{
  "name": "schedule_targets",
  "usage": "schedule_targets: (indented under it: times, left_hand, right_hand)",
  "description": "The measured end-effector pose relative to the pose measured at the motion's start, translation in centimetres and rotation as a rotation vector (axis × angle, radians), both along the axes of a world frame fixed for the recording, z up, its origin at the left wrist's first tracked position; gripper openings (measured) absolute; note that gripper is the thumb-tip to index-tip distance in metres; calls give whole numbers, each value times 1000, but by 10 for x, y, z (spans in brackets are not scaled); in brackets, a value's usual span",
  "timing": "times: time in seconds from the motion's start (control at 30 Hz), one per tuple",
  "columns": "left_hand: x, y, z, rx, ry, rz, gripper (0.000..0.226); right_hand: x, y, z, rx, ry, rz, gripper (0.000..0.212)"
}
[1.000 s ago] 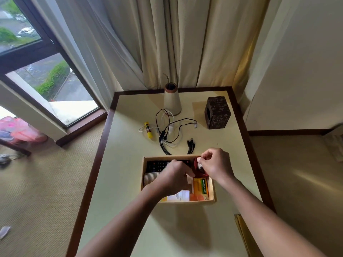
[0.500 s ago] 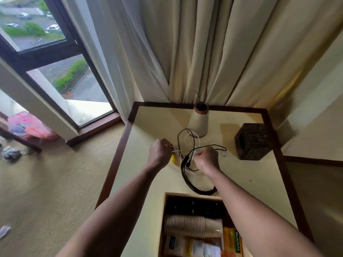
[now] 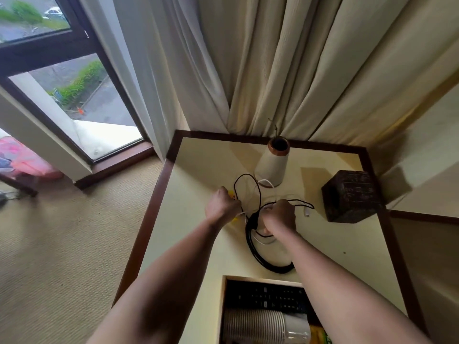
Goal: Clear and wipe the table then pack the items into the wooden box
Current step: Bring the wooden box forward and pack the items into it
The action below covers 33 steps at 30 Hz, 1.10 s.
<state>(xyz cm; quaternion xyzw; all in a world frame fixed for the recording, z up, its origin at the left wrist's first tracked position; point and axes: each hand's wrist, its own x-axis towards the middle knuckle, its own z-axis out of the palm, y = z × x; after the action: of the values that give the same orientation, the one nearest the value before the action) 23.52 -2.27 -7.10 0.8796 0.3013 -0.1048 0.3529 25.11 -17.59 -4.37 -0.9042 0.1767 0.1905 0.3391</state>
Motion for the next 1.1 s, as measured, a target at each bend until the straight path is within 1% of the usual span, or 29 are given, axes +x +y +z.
schedule_targets:
  times: [0.03, 0.13, 0.17, 0.23, 0.27, 0.33, 0.43, 0.5, 0.57, 0.67, 0.77, 0.8, 0.87, 0.93, 1.0, 1.07, 1.1]
  left_hand:
    - [0, 0, 1, -50, -45, 60, 32]
    - [-2, 1, 11, -246, -304, 221, 36]
    - [-3, 0, 19, -295, -386, 241, 33]
    - [-8, -3, 39, -352, -511, 243, 18]
    - [-11, -6, 50, -384, -550, 238, 11]
    - [-24, -17, 74, -485, -617, 195, 9]
    - [-59, -46, 111, -639, -682, 74, 15]
    - [-90, -66, 124, -685, -672, -49, 22]
    - [-123, -83, 121, -650, -626, -144, 27]
    - [-164, -103, 112, -475, -462, -262, 41]
    - [-193, -121, 110, -198, -285, -441, 45]
    - [-200, -125, 111, -101, -245, -496, 46]
    - [-209, -133, 112, -8, -212, -577, 45]
    - [-212, -140, 111, 30, -193, -620, 32]
    - [-210, -143, 109, 75, -181, -635, 20]
    - [-208, -146, 106, 112, -214, -671, 20]
    - [-206, -148, 104, 135, -246, -687, 21]
  right_hand:
    - [-1, -3, 4, 14, 20, 13, 3]
    - [-3, -20, 11, 3, 39, 106, 22]
    - [-5, -27, 14, -17, 37, 138, 25]
    - [-7, -40, 18, -42, 12, 199, 24]
    - [-9, -47, 22, -52, 1, 220, 23]
    - [-16, -59, 34, -67, -35, 250, 22]
    - [-34, -85, 60, -48, -104, 294, 28]
    - [-56, -108, 78, 0, -165, 339, 31]
    - [-88, -131, 93, 10, -225, 395, 28]
    - [-141, -157, 103, -23, -293, 476, 25]
    - [-184, -173, 97, -67, -282, 493, 16]
    - [-192, -175, 93, -97, -281, 502, 17]
    - [-204, -179, 79, -177, -315, 547, 23]
    - [-210, -182, 68, -268, -380, 618, 25]
    - [-213, -184, 61, -375, -431, 715, 22]
    - [-215, -184, 58, -475, -440, 812, 16]
    - [-215, -185, 56, -521, -470, 843, 17]
